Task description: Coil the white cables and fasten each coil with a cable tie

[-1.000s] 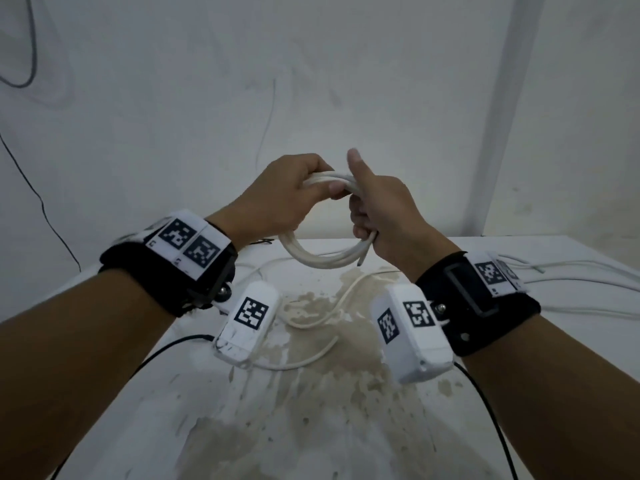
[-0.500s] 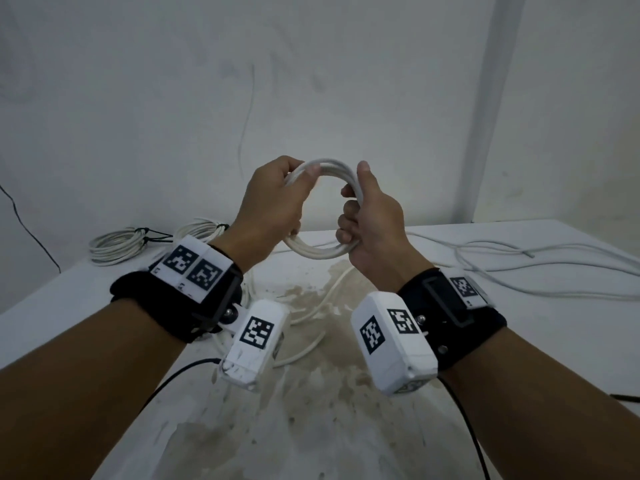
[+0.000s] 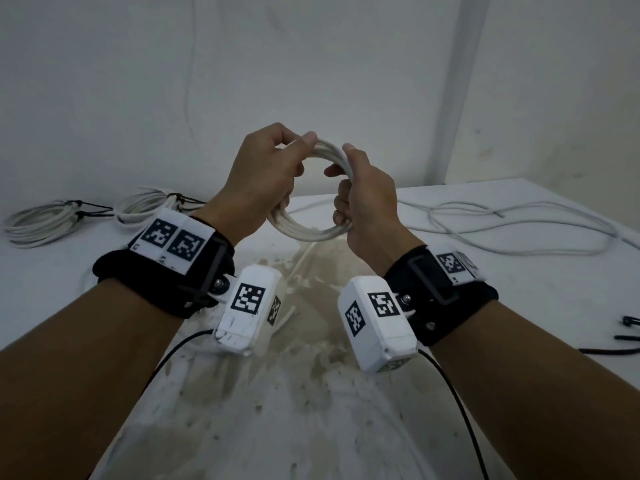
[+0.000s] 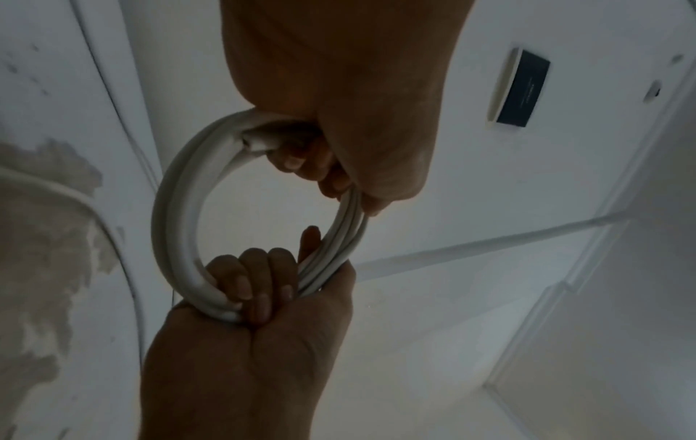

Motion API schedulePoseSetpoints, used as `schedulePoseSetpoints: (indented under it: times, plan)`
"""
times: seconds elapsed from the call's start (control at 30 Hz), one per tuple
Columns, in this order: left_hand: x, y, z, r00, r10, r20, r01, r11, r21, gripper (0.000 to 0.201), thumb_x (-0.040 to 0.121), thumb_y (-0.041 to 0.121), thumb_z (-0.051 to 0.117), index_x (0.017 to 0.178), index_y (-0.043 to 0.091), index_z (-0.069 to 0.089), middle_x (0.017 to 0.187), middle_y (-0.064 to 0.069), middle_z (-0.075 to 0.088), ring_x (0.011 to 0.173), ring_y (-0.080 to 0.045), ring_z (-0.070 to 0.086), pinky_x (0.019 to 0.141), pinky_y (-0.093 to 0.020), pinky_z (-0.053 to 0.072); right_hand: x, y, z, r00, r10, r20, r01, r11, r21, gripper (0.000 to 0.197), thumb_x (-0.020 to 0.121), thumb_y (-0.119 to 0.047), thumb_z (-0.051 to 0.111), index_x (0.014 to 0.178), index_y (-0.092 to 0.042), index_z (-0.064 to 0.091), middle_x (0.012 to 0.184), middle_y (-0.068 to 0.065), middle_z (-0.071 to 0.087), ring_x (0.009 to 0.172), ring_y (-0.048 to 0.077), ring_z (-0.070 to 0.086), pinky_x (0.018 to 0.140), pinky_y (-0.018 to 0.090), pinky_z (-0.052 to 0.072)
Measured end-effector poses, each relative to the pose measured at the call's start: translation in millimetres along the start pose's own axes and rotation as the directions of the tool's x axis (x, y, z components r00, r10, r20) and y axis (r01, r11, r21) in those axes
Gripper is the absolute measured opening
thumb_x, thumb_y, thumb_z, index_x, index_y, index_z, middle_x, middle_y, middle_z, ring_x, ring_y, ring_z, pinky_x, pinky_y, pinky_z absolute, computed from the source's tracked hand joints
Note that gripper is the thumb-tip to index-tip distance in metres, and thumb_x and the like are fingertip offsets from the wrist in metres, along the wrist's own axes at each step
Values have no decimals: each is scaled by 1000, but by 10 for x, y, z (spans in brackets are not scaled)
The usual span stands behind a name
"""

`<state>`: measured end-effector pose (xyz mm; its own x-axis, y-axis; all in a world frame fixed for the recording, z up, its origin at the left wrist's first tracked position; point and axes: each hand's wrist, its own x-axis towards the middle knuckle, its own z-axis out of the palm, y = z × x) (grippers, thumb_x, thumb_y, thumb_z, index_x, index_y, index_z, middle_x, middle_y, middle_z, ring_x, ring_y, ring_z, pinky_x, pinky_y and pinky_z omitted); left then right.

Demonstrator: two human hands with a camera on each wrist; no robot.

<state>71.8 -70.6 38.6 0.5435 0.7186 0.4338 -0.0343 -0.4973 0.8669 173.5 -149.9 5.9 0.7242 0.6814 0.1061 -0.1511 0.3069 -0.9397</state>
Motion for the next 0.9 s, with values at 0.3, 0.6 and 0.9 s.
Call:
schedulePoseSetpoints:
  times: [0.3, 0.6, 0.9]
  plan:
    - [95, -285, 105, 995, 60, 83, -69, 992, 104, 39, 98, 48, 53, 100, 10, 59, 68, -2, 55, 45, -13, 48, 48, -30, 48, 150, 107, -111, 997, -21, -73, 11, 991, -132, 38, 94, -39, 58, 70, -11, 68, 46, 0, 32, 38, 14, 29, 41, 25, 29]
    - [239, -407, -42, 998, 22, -60, -29, 991, -127, 34, 93, 45, 64, 70, 19, 62, 49, 8, 45, 40, -15, 35, 45, -25, 30, 171, 70, 124, 999, -38, 26, 42, 975, -218, 49, 97, -49, 52, 75, -9, 68, 55, 2, 35, 43, 15, 34, 45, 24, 33]
    - [155, -361, -83, 969, 173, -175, -159, 983, 90, 35, 93, 50, 58, 70, 24, 60, 60, 3, 55, 50, -14, 48, 58, -31, 39, 12, 117, 53, 992, -38, 119, 49, 994, -98, 49, 106, -40, 40, 106, -1, 69, 72, 6, 63, 55, 19, 58, 74, 42, 58]
